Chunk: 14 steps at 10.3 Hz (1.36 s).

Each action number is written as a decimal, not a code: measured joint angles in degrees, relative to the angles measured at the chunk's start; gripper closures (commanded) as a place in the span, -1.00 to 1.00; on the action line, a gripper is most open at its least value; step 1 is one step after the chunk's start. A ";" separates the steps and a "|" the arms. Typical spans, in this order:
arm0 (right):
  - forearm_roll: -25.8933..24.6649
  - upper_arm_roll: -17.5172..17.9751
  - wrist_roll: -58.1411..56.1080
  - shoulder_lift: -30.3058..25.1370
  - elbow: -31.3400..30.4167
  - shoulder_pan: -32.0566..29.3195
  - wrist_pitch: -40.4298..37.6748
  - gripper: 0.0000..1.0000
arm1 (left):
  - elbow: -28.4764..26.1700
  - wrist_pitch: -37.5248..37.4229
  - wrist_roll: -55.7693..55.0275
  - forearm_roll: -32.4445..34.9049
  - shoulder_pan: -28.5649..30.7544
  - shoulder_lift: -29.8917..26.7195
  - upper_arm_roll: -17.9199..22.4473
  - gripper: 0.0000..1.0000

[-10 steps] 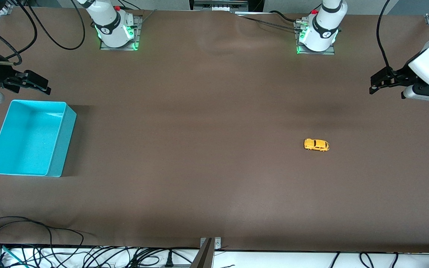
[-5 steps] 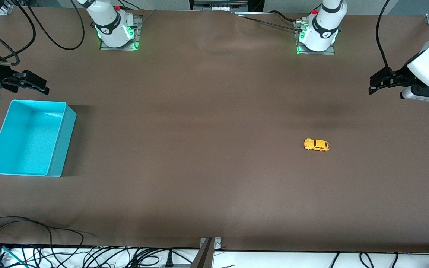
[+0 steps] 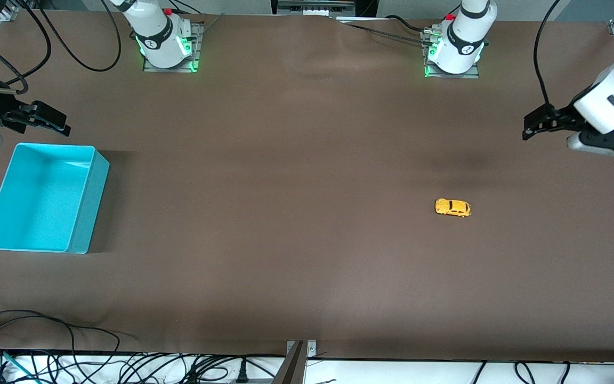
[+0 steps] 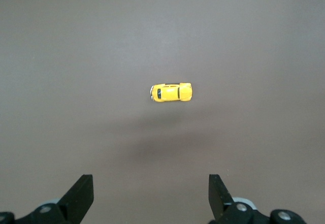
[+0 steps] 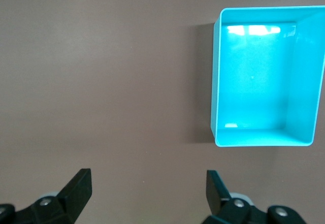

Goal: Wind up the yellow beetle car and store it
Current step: 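Reach the left gripper down to the yellow beetle car and grasp it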

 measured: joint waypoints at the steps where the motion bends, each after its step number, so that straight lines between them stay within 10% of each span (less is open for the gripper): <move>1: 0.00 0.00 0.00 0.33 0.01 0.00 0.09 -1.00 | -0.53 3.07 1.99 0.00 -0.05 1.91 -0.97 -1.00; 14: 0.00 -0.01 0.00 1.34 0.21 0.00 0.80 -1.00 | -7.17 33.05 73.88 0.05 -0.04 27.78 -3.43 -1.00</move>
